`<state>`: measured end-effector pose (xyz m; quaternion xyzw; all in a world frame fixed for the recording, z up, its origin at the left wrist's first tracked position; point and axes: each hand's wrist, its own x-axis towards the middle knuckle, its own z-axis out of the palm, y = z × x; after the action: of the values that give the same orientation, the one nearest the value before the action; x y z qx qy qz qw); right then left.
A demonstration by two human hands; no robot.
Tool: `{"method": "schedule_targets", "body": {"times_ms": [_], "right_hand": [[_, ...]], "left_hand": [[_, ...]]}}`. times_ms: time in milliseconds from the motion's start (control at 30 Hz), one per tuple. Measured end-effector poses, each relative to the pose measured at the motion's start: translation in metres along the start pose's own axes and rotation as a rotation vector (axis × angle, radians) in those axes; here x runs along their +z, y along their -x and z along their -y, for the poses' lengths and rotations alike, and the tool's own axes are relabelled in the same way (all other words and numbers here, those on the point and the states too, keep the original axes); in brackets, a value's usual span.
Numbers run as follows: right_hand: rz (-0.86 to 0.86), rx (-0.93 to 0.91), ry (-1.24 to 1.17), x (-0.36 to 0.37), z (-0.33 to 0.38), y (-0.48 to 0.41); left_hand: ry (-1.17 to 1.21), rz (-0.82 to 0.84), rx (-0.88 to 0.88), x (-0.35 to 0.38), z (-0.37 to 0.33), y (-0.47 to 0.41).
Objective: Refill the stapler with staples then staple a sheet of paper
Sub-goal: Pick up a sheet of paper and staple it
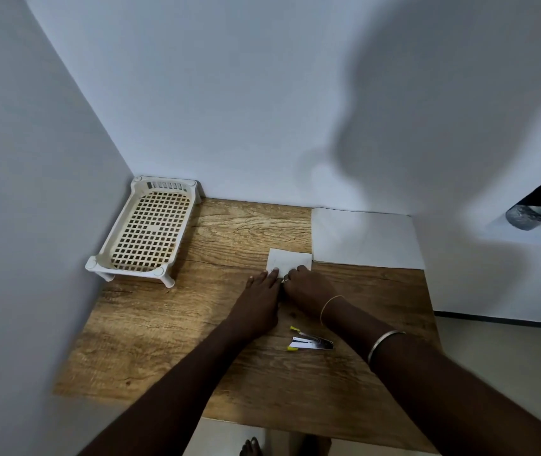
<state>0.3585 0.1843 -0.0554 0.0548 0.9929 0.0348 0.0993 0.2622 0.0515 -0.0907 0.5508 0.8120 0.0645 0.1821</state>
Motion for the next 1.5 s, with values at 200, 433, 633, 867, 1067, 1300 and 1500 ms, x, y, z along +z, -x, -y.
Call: {"method": "schedule_targets", "body": {"times_ms": [200,433,633,867,1067,1300,1500], "right_hand": [[-0.010,-0.024,-0.006,-0.003,0.002,0.004],[-0.177,0.163,-0.190,-0.002,0.009,0.013],[-0.290,0.526,-0.651,-0.024,0.021,0.007],[-0.399,0.732,-1.016,-0.054,0.034,-0.001],[-0.439,0.698,-1.288,-0.062,0.036,0.003],[-0.565,0.877,-1.282,-0.038,0.019,0.037],[-0.506,0.897,-1.785,-0.026,0.019,0.058]], "left_hand": [[0.036,-0.059,0.019,-0.002,0.001,0.007],[0.213,-0.216,0.018,-0.002,-0.001,0.018],[0.598,-0.412,-0.079,-0.005,-0.019,0.025],[0.884,-0.406,-0.215,-0.013,-0.042,0.035],[1.067,-0.528,-0.318,-0.025,-0.046,0.039],[1.393,-0.401,-0.311,-0.050,-0.035,0.044],[1.548,-0.299,-0.329,-0.057,-0.029,0.051]]}}
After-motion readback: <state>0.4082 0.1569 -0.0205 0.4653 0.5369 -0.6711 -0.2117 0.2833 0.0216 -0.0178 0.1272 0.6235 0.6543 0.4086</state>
